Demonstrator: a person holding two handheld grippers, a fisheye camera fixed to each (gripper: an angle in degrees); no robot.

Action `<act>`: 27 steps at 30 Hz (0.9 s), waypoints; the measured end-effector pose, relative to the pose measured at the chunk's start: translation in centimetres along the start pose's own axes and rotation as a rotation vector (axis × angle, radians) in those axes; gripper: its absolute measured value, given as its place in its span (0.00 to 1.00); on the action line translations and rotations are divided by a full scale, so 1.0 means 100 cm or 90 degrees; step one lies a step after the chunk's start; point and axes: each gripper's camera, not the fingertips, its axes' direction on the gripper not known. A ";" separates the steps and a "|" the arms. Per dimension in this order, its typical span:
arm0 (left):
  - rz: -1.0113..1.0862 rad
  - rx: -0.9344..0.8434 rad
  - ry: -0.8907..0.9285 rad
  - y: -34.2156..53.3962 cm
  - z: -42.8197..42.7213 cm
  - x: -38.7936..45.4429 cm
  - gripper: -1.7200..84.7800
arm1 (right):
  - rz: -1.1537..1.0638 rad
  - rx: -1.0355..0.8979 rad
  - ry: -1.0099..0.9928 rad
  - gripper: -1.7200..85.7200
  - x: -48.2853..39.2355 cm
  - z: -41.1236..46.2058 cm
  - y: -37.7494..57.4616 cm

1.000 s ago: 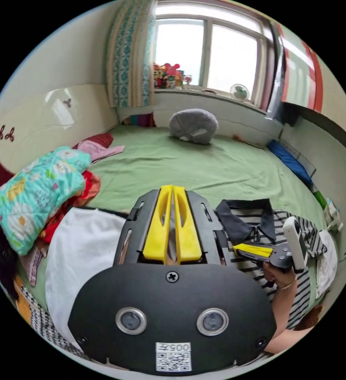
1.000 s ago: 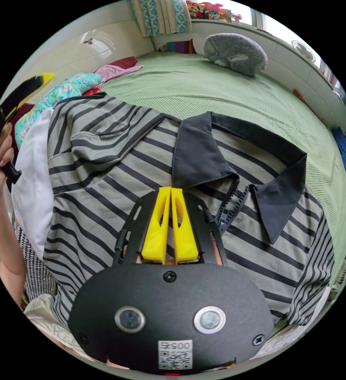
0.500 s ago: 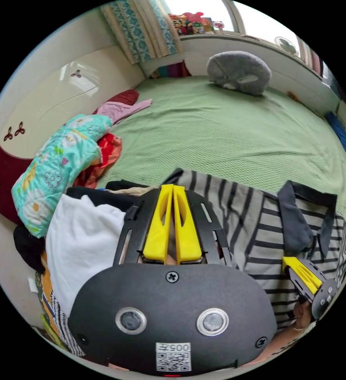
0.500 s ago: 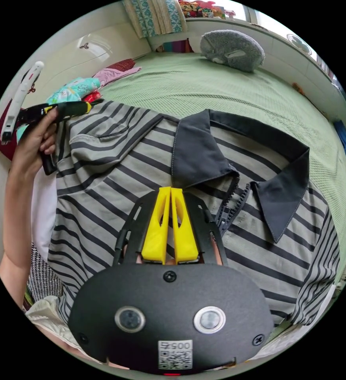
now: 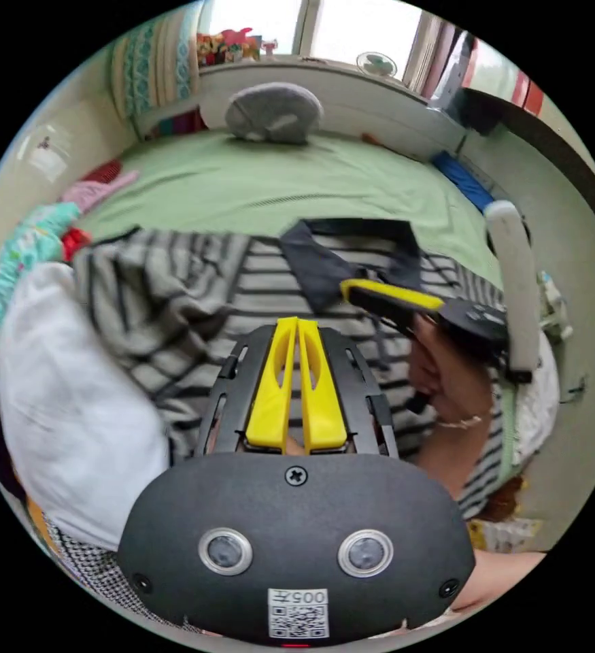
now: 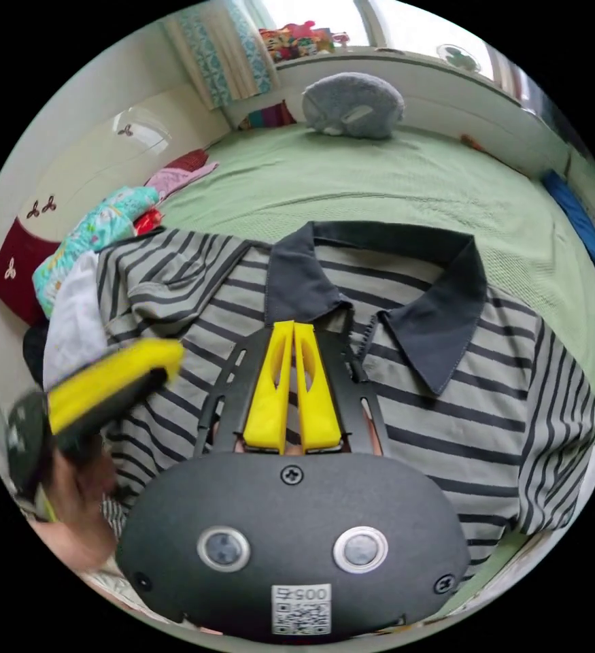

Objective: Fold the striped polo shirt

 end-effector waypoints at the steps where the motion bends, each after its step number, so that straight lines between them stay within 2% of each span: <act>1: 0.004 -0.013 0.033 0.008 0.009 0.015 0.01 | 0.036 0.011 0.009 0.01 0.011 -0.001 0.005; 3: 0.008 -0.029 0.023 0.014 0.023 0.033 0.01 | 0.106 0.032 0.011 0.01 0.030 -0.003 0.014; 4: 0.051 -0.064 -0.006 0.013 0.032 0.044 0.01 | 0.149 0.048 0.001 0.01 0.041 -0.005 0.021; 6: 0.029 -0.101 -0.052 0.011 0.036 0.043 0.01 | 0.187 0.078 -0.034 0.01 0.053 -0.007 0.031; 7: 0.020 -0.096 -0.047 0.013 0.031 0.039 0.01 | 0.202 0.100 -0.054 0.01 0.059 -0.007 0.038; 10: 0.000 -0.046 0.067 0.025 0.017 0.023 0.01 | 0.242 0.121 -0.034 0.01 0.064 0.000 0.051; 17: -0.062 -0.104 0.093 0.054 0.046 -0.017 0.01 | 0.201 0.062 0.086 0.01 0.036 0.020 0.060; 20: -0.080 -0.069 0.140 0.061 0.034 -0.022 0.01 | 0.183 0.074 0.123 0.00 0.024 0.024 0.069; 25: 0.002 -0.077 0.124 0.075 0.030 -0.003 0.01 | 0.157 0.057 0.148 0.00 0.013 0.024 0.077; 27: 0.026 -0.074 0.116 0.080 0.020 -0.003 0.01 | 0.052 -0.036 0.135 0.00 0.004 0.013 0.084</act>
